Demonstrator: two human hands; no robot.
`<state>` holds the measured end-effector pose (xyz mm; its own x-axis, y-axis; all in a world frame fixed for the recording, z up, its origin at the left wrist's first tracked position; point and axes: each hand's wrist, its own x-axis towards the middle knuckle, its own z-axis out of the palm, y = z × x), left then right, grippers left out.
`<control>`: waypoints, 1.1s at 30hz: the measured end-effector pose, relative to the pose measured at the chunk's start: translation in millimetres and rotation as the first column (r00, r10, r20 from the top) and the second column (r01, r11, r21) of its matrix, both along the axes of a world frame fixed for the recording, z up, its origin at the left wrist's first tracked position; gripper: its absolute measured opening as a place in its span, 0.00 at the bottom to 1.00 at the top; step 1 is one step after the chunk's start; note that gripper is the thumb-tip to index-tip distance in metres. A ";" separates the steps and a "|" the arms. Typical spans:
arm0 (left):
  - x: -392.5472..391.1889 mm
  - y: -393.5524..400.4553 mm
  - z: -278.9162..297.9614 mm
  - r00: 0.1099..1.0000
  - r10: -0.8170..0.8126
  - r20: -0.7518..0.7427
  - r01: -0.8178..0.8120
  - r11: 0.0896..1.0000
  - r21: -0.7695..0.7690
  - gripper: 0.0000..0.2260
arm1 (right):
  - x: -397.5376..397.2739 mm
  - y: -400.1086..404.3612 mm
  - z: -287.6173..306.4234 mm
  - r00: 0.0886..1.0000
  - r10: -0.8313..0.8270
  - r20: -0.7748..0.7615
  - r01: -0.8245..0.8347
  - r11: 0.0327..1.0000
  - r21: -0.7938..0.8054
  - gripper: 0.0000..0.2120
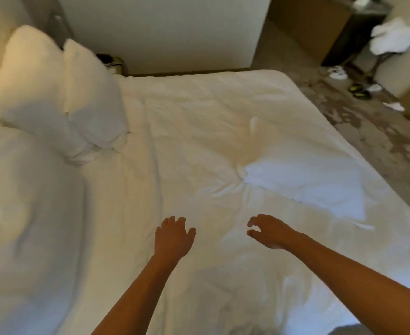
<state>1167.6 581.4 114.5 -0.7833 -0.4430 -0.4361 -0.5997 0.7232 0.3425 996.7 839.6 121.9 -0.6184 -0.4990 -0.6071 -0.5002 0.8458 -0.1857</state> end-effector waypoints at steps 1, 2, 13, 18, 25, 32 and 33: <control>-22.2 24.2 -1.8 0.999 -0.032 -0.001 0.032 0.999 0.004 0.25 | -12.8 34.1 -3.4 0.999 -0.032 0.001 0.032 0.999 -0.011 0.20; -43.5 49.5 -4.1 0.998 -0.056 0.003 0.056 0.998 0.011 0.25 | -26.0 67.6 -8.2 0.998 -0.065 -0.001 0.065 0.998 -0.017 0.20; -238.6 306.6 -17.0 0.993 -0.079 0.087 0.070 0.992 0.103 0.21 | -184.1 338.0 -59.8 0.947 -0.307 0.092 0.311 0.950 -0.035 0.20; -319.6 364.9 -13.4 0.992 -0.096 0.086 0.087 0.991 0.103 0.21 | -243.5 390.6 -64.9 0.937 -0.334 0.101 0.340 0.939 -0.048 0.18; -422.3 403.2 -22.2 0.998 -0.039 0.053 0.032 0.990 0.140 0.21 | -343.4 401.3 -65.4 0.958 -0.283 0.043 0.286 0.951 -0.117 0.18; -539.6 395.8 -49.6 0.977 0.204 -0.055 -0.186 0.953 0.238 0.24 | -458.8 375.2 -84.2 0.965 -0.259 -0.042 0.244 0.945 -0.217 0.19; -556.1 393.5 -56.6 0.973 0.218 -0.075 -0.196 0.952 0.234 0.25 | -474.0 369.8 -90.5 0.966 -0.255 -0.053 0.238 0.946 -0.220 0.20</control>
